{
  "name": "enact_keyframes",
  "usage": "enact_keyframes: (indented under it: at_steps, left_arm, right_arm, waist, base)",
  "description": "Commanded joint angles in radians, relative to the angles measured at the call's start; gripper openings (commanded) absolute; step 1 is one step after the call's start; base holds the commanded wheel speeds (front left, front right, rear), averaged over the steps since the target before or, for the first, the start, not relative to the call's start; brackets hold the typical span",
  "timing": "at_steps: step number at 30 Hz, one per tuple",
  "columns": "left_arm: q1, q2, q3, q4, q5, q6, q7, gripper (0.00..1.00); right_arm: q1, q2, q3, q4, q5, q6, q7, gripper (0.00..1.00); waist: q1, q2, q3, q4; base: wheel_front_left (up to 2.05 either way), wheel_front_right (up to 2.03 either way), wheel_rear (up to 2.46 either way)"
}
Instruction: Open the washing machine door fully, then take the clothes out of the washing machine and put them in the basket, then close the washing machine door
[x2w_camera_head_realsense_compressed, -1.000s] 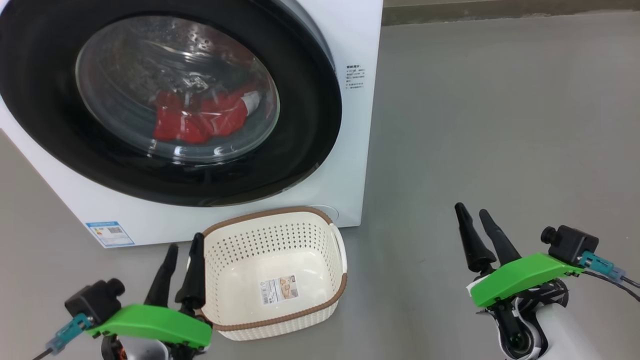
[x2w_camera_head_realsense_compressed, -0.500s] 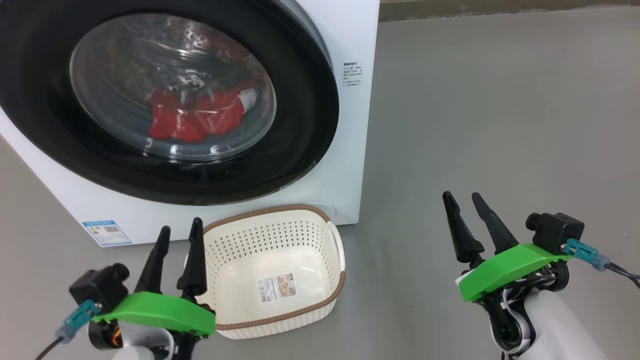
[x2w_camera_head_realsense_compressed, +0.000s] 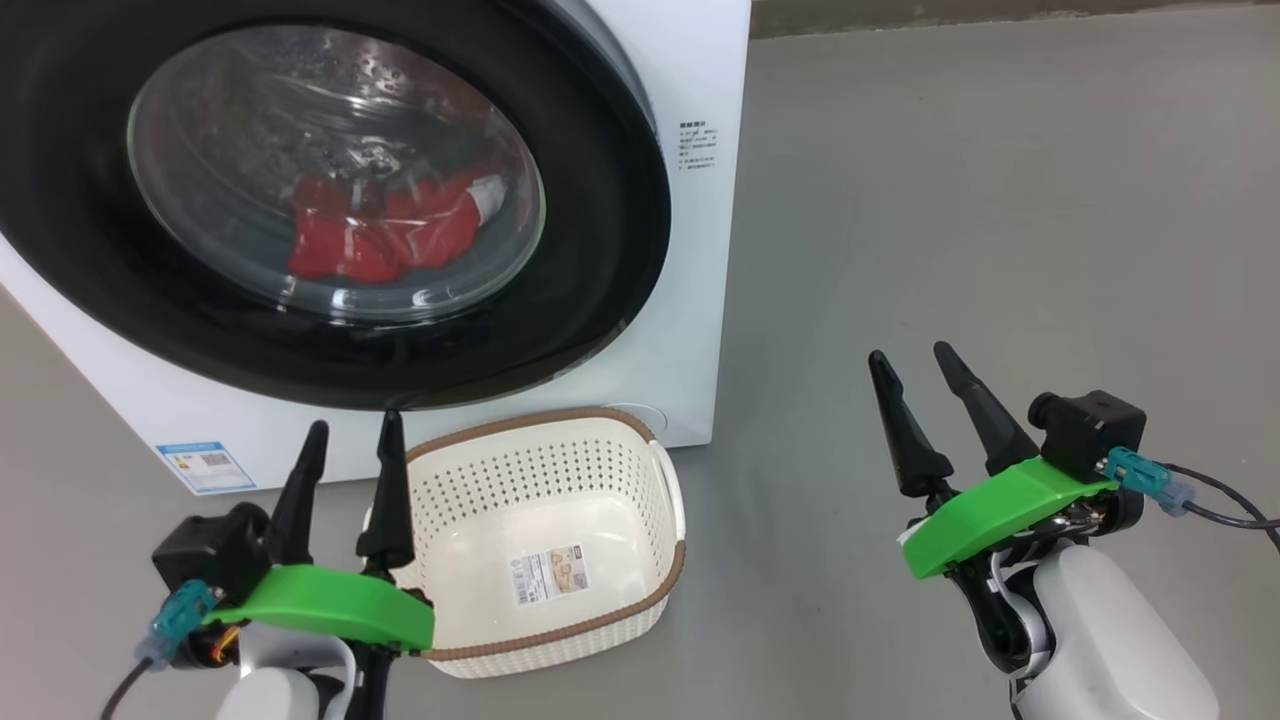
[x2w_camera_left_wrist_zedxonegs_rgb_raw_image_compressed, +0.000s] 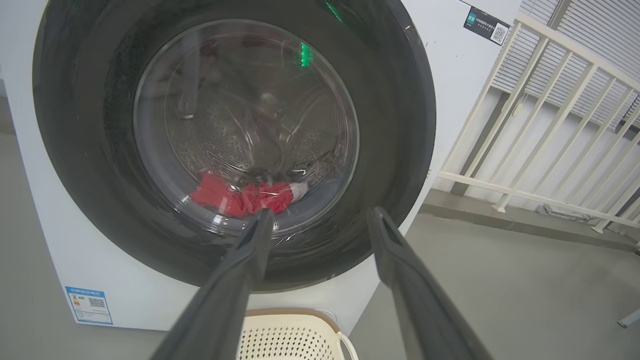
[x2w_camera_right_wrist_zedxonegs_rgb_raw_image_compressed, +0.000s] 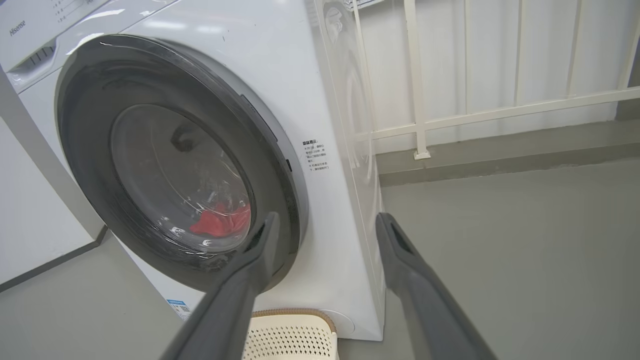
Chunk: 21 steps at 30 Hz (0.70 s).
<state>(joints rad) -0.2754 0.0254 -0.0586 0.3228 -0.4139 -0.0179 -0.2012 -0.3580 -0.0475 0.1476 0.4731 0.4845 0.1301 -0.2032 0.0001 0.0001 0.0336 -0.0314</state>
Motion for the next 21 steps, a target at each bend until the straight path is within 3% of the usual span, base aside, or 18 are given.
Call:
enact_keyframes:
  at_steps: [1,16,21]
  left_arm:
    - [-0.047,0.022,0.025,-0.021,0.03,0.006,-0.015,1.0]
    - [-0.091,0.025,0.003,0.01,0.183,0.022,-0.059,1.0]
    - [-0.094,0.025,0.004,0.007,0.185,0.021,-0.061,1.0]
  right_arm:
    - [-0.05,0.0,0.025,-0.019,-0.024,0.001,-0.013,1.0]
    - [-0.095,-0.003,0.05,-0.004,-0.185,0.001,-0.057,1.0]
    - [-0.097,-0.003,0.052,-0.001,-0.19,0.001,-0.059,1.0]
  waist:
    - [0.0,-0.0001,-0.001,-0.001]
    - [0.0,-0.0001,0.006,0.0]
    - [0.0,-0.0001,0.007,0.003]
  base:
    - [0.0,0.0,0.0]
    - [0.0,0.0,0.0]
    - [0.0,0.0,0.0]
